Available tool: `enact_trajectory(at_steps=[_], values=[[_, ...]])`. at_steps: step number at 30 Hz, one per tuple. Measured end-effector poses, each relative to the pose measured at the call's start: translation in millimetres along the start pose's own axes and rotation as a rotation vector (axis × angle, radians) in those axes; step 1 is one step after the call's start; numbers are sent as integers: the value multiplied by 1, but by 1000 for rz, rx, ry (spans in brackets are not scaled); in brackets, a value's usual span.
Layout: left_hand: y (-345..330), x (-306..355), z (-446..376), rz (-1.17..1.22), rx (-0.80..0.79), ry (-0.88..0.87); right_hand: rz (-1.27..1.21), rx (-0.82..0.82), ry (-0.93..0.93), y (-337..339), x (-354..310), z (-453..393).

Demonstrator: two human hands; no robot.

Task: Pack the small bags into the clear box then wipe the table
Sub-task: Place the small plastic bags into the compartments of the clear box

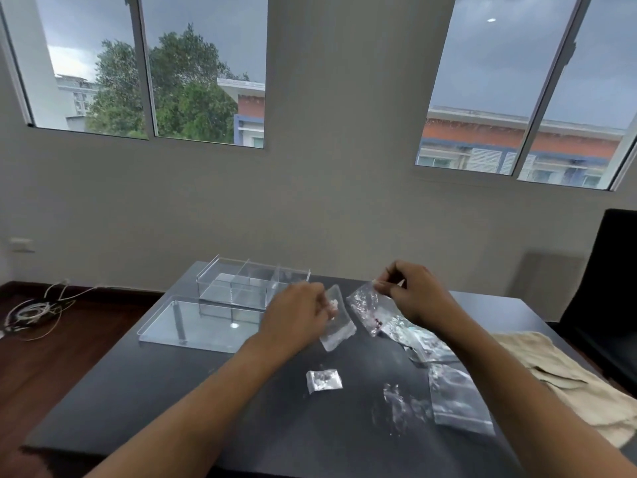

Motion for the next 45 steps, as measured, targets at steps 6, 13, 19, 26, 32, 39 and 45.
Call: enact_trajectory(at_steps=[6,13,19,26,32,39,45], values=[[74,-23,-10,-18,417,-146,-255,209,94,-2,-17,-16],[92,-82,4,-353,534,-160,-203,229,246,-39,-61,-45],[76,-84,2,-455,451,-109,67,200,416,-80,-88,-62],[60,-101,0,-366,329,-35,411,156,518,-102,-101,-68],[55,-97,1,-459,261,25,561,100,542,-116,-102,-72],[55,-102,3,-444,212,61,562,28,524,-122,-102,-73],[53,-109,2,-457,163,97,611,-218,394,-139,-84,-75]])
Point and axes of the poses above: each hand's wrist, its own z-axis away from the middle knuckle, its own y-axis out of the back of the hand, x = y × z, the point moved 5 cm from there along -z, towards the middle knuckle, and after that the axes turned 6 degrees about -x, right-handed, at the moved point
